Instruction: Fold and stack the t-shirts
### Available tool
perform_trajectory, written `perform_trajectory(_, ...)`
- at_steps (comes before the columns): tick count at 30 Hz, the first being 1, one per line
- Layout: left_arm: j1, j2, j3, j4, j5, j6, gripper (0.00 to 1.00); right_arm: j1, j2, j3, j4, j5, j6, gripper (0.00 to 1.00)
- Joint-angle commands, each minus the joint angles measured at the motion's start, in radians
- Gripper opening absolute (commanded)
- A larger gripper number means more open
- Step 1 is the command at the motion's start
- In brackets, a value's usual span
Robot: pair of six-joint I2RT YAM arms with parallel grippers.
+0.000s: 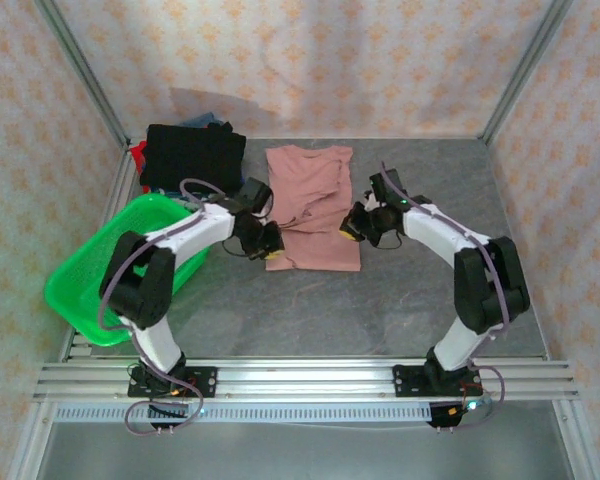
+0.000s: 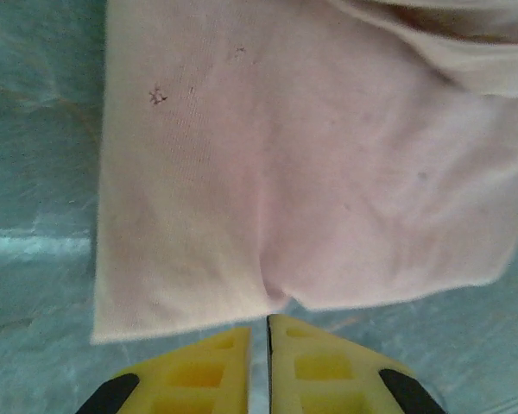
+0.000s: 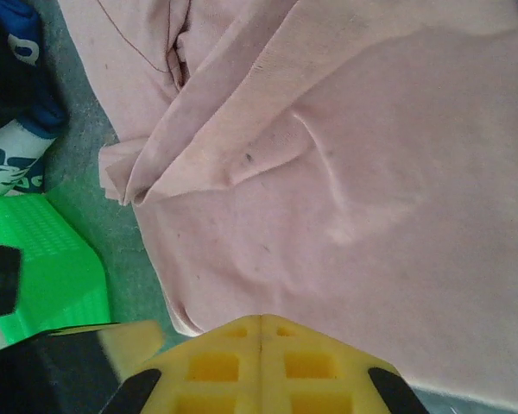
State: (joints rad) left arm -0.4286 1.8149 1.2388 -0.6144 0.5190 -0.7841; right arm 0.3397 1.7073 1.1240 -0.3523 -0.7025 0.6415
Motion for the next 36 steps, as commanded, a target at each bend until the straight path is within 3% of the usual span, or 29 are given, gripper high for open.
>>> perform_trajectory(1,0.001,0.072,0.107,0.031,-0.027,0.01,0.12,0.003,0.068,0.023,0.113,-0.005,0.058,0.01)
perform_trajectory(13,0.032,0.44,0.549,-0.142,-0.093,0.069,0.11,-0.014,0.318,0.23,0.073,0.021,0.062,0.0)
perform_trajectory(20,0.064,0.522,0.813,-0.189,-0.128,0.096,0.16,-0.046,0.381,0.309,0.069,0.037,0.085,0.01)
perform_trajectory(23,0.068,0.521,0.895,-0.229,-0.146,0.112,0.22,-0.057,0.357,0.302,0.073,0.046,0.082,0.06)
perform_trajectory(26,0.07,0.404,0.797,-0.176,-0.149,0.103,0.41,-0.061,0.267,0.249,0.073,0.055,0.047,0.19)
perform_trajectory(29,0.07,0.223,0.599,-0.11,-0.133,0.091,0.53,-0.066,0.139,0.165,0.016,0.081,0.009,0.34)
perform_trajectory(32,0.071,0.03,0.367,-0.084,-0.109,0.067,0.57,-0.065,0.005,0.039,-0.022,0.061,0.006,0.45)
perform_trajectory(36,0.071,-0.174,0.068,-0.04,-0.067,0.018,0.59,-0.066,-0.142,-0.143,-0.01,0.033,0.045,0.49)
